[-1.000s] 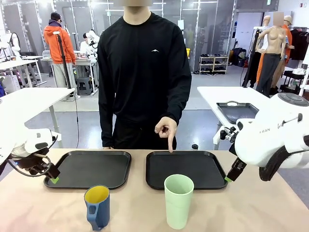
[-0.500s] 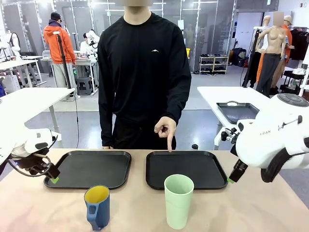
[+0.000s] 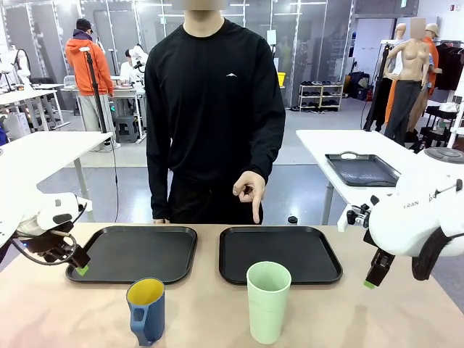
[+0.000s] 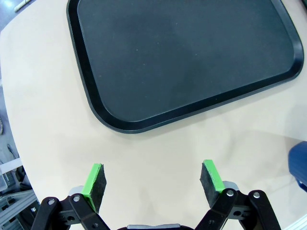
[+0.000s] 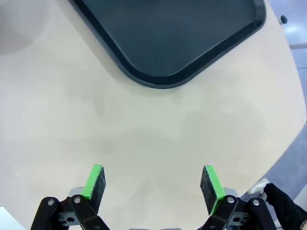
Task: Sort and store the cups by type.
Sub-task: Pick up the Reusable plastic cup.
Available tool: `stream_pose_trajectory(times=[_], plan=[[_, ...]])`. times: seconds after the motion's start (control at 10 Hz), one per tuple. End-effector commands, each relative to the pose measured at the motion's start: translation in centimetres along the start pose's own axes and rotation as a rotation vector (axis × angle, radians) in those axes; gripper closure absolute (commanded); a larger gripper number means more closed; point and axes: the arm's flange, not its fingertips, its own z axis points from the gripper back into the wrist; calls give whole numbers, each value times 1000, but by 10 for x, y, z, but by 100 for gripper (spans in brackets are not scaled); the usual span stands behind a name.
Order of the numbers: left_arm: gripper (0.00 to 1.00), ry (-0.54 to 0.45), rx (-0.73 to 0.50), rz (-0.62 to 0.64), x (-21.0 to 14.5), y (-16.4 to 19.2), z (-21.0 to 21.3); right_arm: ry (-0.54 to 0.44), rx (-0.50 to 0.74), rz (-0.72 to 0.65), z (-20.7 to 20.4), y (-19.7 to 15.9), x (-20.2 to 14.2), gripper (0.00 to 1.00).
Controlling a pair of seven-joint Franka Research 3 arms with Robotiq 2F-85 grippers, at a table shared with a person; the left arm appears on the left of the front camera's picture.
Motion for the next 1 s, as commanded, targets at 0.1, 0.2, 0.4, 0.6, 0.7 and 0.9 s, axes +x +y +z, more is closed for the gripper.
stream_pose_trajectory(times=[0.1,0.2,0.4,0.6,0.7,0.9], plan=[[0,2,4,-2,0,1,1,-114,57,100,-12,86,-94,0],[0,2,4,-2,0,1,1,-198,50,79,-14,83,-96,0],[0,2,4,-2,0,1,1,-406,94,160,-14,84,-94,0],[0,2,4,-2,0,1,1,-514,168,243,-20,88,-87,0],[0,2,4,-2,0,1,1,-531,180,260,-26,91,-82,0],[0,2,4,-2,0,1,1,-504,129,213,-5,3,-19,0]])
